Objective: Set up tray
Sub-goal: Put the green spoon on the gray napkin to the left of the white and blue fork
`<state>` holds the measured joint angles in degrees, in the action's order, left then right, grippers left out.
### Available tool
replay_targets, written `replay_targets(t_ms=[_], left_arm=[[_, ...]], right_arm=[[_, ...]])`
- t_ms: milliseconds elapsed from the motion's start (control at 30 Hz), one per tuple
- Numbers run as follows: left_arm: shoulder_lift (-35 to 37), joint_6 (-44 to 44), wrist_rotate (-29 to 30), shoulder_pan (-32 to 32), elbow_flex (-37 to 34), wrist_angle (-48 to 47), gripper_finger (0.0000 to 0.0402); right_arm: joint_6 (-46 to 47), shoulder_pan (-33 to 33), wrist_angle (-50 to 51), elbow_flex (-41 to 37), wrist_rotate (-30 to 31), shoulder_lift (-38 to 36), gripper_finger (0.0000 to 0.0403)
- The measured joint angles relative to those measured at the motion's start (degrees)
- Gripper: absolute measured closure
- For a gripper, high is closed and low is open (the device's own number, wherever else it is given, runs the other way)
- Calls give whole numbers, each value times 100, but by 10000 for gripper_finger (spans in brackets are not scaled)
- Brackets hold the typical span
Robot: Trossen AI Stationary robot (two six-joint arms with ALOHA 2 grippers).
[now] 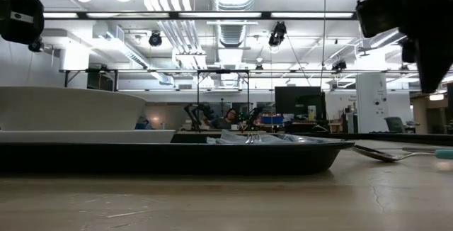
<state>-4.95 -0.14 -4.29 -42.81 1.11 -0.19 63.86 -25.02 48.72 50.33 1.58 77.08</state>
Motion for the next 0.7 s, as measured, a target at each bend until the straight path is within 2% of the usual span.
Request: replay_targets(t_ms=[333,700], left_arm=[[2,2,0,0,2,0,147],[2,2,-1,-1,0,0,147]], right_arm=[[639,-738,-306,-7,-229,634,327],[442,-797,-508,287,-310,1296,321]])
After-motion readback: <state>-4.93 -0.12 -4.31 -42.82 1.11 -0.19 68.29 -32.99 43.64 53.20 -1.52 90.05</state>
